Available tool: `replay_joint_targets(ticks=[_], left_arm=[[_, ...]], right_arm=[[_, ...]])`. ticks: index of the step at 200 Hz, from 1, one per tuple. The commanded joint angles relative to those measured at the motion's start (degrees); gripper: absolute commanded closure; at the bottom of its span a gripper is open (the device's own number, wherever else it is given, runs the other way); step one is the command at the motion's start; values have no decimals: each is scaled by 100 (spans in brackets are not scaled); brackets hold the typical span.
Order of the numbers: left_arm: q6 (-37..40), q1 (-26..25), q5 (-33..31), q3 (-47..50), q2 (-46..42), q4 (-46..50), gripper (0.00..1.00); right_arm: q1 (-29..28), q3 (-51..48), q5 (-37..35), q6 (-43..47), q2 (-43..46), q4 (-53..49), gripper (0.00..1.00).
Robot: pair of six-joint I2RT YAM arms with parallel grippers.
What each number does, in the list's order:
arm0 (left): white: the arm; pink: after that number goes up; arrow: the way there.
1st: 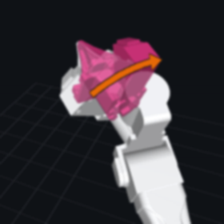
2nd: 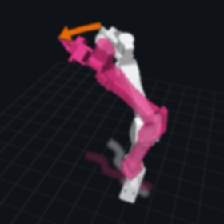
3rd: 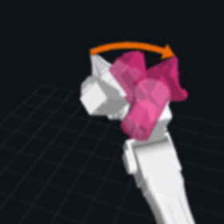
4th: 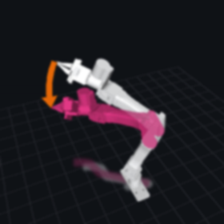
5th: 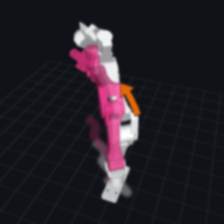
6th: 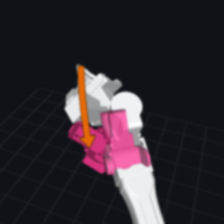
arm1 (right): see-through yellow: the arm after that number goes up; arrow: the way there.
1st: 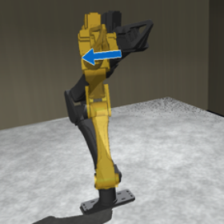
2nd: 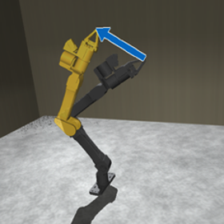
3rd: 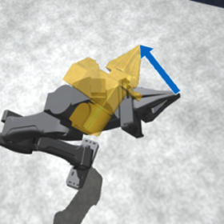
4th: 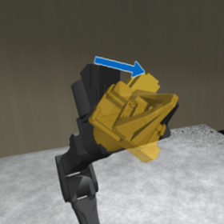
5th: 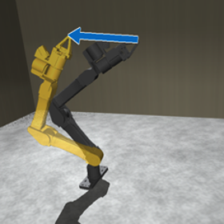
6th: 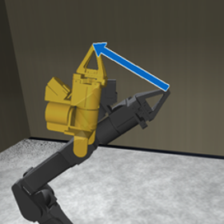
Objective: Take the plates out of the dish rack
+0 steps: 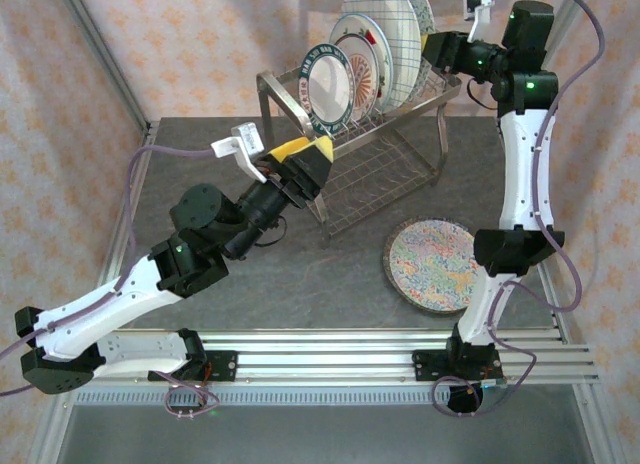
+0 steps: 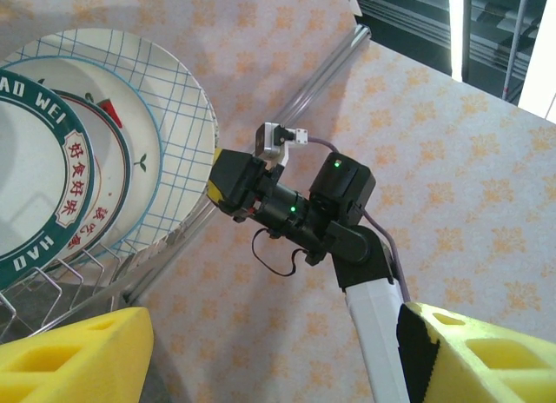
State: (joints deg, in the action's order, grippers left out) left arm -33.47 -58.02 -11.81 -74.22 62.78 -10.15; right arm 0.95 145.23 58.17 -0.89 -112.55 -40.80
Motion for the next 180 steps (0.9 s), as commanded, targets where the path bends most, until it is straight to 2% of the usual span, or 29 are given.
replay_joint_targets(ticks=[1,32,75,180], left_arm=[[74,-29,28,-146,32,-211,27],[87,-31,10,-146,32,-206,27],[87,-26,15,-137,41,-233,27],[95,-31,43,-172,49,-208,27]], right_arm=[[-130,266,-146,144,-4,0,80],[-227,359,-525,309,48,-206,91],[-384,347,-938,431,171,-241,100],[-801,278,-2269,814,650,-281,100]])
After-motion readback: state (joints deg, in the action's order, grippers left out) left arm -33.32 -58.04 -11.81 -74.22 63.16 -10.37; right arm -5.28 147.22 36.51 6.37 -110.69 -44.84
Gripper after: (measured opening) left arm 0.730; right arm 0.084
